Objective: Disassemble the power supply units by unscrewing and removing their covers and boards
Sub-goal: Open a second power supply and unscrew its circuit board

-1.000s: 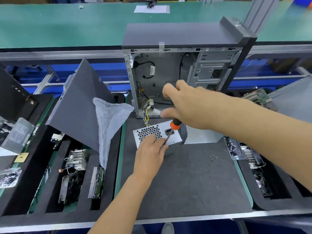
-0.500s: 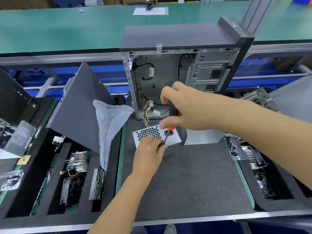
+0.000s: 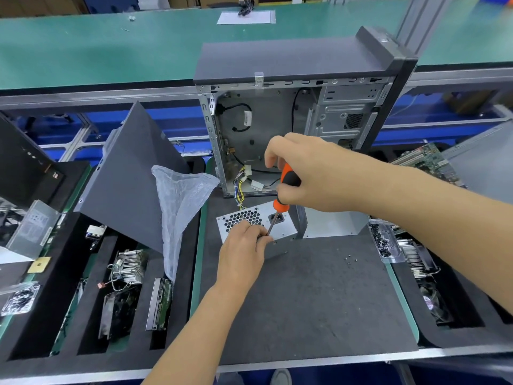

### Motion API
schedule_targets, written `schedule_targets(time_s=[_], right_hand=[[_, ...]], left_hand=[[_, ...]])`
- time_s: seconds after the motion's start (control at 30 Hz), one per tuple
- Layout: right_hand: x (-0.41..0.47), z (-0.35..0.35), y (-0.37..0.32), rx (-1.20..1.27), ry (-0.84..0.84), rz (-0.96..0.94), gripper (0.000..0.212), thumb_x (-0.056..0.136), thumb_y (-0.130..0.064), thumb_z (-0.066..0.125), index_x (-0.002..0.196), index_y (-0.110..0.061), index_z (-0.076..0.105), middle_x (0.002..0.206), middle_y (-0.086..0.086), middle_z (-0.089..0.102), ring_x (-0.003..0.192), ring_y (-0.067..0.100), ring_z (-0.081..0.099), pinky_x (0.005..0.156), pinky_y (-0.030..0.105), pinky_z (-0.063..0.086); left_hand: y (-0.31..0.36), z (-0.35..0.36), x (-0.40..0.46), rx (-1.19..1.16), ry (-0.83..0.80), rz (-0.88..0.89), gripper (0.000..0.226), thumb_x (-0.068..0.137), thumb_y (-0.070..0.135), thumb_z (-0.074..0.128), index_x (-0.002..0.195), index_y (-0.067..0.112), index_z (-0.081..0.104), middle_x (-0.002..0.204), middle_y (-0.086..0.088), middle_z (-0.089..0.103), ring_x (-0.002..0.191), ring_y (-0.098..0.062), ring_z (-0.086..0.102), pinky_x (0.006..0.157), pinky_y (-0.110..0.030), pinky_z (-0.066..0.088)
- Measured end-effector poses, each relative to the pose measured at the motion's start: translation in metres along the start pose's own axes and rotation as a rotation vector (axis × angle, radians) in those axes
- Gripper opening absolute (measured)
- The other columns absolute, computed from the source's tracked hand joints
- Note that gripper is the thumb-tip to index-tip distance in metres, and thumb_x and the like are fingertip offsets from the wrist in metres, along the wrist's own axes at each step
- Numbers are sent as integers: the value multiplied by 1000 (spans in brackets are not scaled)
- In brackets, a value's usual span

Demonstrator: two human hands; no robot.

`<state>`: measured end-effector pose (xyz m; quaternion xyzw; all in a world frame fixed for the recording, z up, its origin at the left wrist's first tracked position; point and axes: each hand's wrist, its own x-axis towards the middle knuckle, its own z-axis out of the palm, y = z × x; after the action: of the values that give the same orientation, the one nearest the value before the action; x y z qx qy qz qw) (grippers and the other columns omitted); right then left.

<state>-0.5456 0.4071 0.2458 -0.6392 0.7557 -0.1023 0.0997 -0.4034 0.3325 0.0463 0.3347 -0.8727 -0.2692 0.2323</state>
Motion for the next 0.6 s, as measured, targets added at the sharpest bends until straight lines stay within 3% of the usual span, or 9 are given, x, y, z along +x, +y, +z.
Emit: schedule_targets(time_s=[0.27,0.47,0.6], right_hand=[[-2,3,11,4,78,6,28,88,-31,57,112,-28,44,102,-4,48,87,25,54,74,36,44],[-3,5,15,14,89,18,29,87,-33,56,114,-29,43,102,-3,48,85,26,55,79,45,50],[-5,3,17,40,138,9,31,87,-30,57,115,-28,44,99,-2,48,84,24,53,79,45,49]], left_hand=[[-3,-1,-1,14,12,73,13,92,18,72,100,8,76,83,-3,56,83,-23,55,64,-38,50],[-5,-1,-3,55,35,140,2,87,11,77,87,9,77,75,-5,56,72,-26,57,53,-37,50],[-4,1,-1,130,60,176,8,82,8,81,80,9,73,72,-4,55,65,-24,56,50,-27,39]])
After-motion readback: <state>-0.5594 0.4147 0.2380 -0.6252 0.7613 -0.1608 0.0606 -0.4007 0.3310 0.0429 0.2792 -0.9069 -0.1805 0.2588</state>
